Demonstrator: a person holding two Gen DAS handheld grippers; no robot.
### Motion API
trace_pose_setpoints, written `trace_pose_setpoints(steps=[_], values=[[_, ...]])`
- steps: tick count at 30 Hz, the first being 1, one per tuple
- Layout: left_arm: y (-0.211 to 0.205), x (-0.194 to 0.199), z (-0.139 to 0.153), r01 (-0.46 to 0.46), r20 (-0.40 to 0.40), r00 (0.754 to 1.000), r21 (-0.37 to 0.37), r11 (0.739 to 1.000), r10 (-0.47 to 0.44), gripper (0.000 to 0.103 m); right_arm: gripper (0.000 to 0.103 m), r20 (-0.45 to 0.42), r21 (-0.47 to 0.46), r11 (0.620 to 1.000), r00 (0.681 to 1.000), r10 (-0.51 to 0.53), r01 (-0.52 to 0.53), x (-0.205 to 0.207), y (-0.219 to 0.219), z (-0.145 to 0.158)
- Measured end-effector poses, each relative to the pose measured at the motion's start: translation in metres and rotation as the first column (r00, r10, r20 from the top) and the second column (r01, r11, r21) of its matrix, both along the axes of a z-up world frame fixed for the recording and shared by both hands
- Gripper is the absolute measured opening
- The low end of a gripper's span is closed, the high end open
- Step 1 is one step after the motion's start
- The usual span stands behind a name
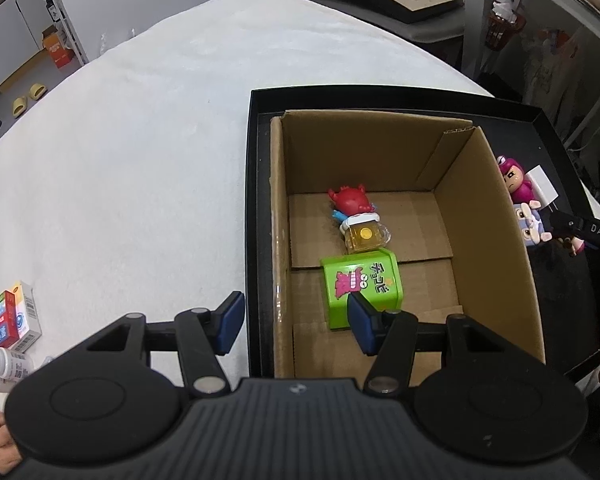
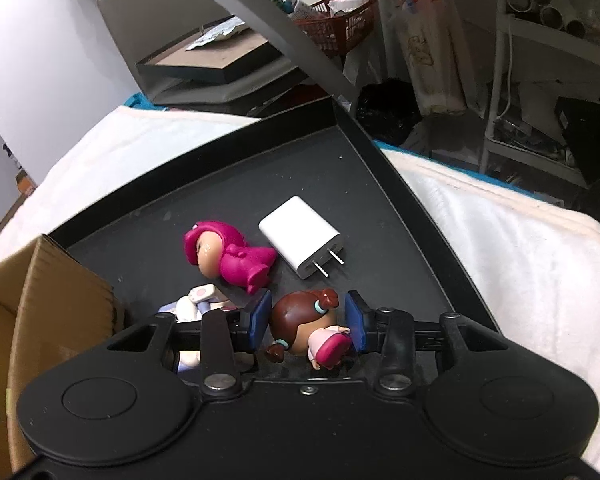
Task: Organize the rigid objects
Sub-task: 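Move the right gripper to the brown-haired doll and close on it, then carry the brown-haired doll into the box and open the right gripper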
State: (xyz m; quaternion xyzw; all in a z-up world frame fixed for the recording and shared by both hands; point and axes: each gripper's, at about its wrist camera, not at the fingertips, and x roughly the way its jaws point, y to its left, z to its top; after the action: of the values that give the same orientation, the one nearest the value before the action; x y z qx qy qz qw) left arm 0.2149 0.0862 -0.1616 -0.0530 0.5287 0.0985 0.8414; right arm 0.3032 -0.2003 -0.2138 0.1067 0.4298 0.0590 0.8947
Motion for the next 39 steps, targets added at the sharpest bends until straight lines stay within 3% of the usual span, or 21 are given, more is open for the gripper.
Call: trace_pose_setpoints(steps=[24,35,39], values=[[0.019,-0.023,0.014,-0.016,0.098,0.995,-0.112,0.994,0.027,0.055,0.040,0.083,-0.026,0.995,0.992,0.097,-0.095,-0.033,0.039,0.074],[0.025,-0.022,0.005,-0.012,0.066,0.998,-0.134,0.991,0.021,0.054,0.040,0.122,-0.042,0.980,0.973,0.198,-0.195,-0.046,0.083,0.104],[0.029,-0.021,0.000,-0.007,0.053,0.998,-0.165,0.986,0.016,0.048,0.040,0.133,-0.051,0.971,0.962,0.240,-0.236,-0.049,0.103,0.113]])
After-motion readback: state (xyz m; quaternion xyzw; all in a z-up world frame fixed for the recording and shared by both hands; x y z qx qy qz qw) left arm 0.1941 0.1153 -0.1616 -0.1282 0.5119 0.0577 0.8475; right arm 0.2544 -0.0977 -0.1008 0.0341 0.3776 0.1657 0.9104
